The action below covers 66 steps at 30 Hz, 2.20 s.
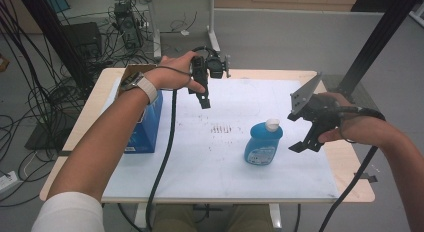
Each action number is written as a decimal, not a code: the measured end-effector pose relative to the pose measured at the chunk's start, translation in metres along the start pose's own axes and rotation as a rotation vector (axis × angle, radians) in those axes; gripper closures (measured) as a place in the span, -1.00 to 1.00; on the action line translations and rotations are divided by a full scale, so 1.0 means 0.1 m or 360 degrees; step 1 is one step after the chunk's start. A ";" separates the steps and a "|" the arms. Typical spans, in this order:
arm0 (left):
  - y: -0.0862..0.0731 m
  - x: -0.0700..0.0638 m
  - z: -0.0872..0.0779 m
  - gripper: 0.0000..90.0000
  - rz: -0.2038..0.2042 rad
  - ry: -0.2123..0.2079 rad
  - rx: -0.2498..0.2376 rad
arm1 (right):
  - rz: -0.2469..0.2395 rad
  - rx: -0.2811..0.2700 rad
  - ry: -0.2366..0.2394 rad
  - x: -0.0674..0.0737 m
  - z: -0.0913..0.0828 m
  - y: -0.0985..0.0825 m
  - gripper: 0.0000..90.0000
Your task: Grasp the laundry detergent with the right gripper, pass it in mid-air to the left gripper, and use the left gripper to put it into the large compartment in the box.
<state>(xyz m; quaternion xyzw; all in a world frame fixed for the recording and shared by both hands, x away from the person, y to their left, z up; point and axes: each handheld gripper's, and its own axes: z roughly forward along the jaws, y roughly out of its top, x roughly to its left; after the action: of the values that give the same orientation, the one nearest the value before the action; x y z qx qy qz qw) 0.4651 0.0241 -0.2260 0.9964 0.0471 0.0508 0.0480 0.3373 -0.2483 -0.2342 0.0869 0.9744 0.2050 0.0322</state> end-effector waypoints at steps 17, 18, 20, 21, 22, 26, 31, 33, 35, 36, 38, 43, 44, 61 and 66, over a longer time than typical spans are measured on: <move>-0.01 -0.02 0.04 -0.79 -0.0012 -0.0002 -0.0002 | 0.0010 -0.0044 0.0010 -0.12 0.13 -0.08 -0.87; -0.01 -0.02 0.04 -0.79 -0.0011 -0.0003 -0.0002 | 0.0005 -0.0047 0.0008 -0.13 0.13 -0.09 -0.87; -0.01 -0.02 0.04 -0.79 -0.0011 -0.0001 -0.0001 | 0.0007 -0.0054 0.0009 -0.14 0.14 -0.09 -0.87; -0.01 -0.03 0.04 -0.79 -0.0016 -0.0002 -0.0003 | 0.0006 -0.0057 0.0010 -0.15 0.14 -0.09 -0.87; 0.00 -0.03 0.03 -0.79 -0.0015 -0.0001 -0.0001 | 0.0005 -0.0060 0.0011 -0.15 0.15 -0.10 -0.87; 0.01 -0.03 0.03 -0.79 -0.0016 0.0002 -0.0008 | 0.0006 -0.0066 0.0014 -0.17 0.17 -0.11 -0.87; 0.01 -0.04 0.03 -0.79 -0.0021 0.0005 -0.0010 | 0.0001 -0.0081 0.0017 -0.19 0.19 -0.14 -0.87; 0.01 -0.04 0.04 -0.79 -0.0024 0.0007 -0.0012 | -0.0004 -0.0086 0.0021 -0.20 0.21 -0.14 -0.87; 0.00 -0.05 0.04 -0.79 -0.0033 0.0004 -0.0010 | -0.0007 -0.0091 0.0022 -0.21 0.22 -0.15 -0.87; 0.00 -0.05 0.05 -0.79 -0.0031 0.0004 -0.0009 | -0.0009 -0.0094 0.0023 -0.21 0.23 -0.15 -0.87; 0.00 -0.05 0.05 -0.79 -0.0034 0.0003 -0.0009 | -0.0007 -0.0108 0.0021 -0.22 0.24 -0.16 -0.87; 0.00 -0.07 0.06 -0.79 -0.0041 0.0001 -0.0008 | -0.0024 -0.0126 0.0027 -0.24 0.29 -0.18 -0.87; 0.00 -0.07 0.06 -0.79 -0.0043 0.0002 -0.0013 | -0.0028 -0.0130 0.0029 -0.24 0.29 -0.18 -0.87; 0.00 -0.09 0.10 -0.79 -0.0049 -0.0005 -0.0016 | -0.0048 -0.0175 0.0056 -0.30 0.41 -0.21 -0.87; 0.00 -0.09 0.11 -0.79 -0.0049 -0.0009 -0.0013 | -0.0062 -0.0185 0.0066 -0.31 0.45 -0.20 -0.86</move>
<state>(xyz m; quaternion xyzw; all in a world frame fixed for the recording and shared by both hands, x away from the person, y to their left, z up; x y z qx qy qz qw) 0.4579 0.0226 -0.2382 0.9955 0.0619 0.0473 0.0530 0.3695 -0.2544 -0.2822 0.0615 0.9628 0.2623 0.0210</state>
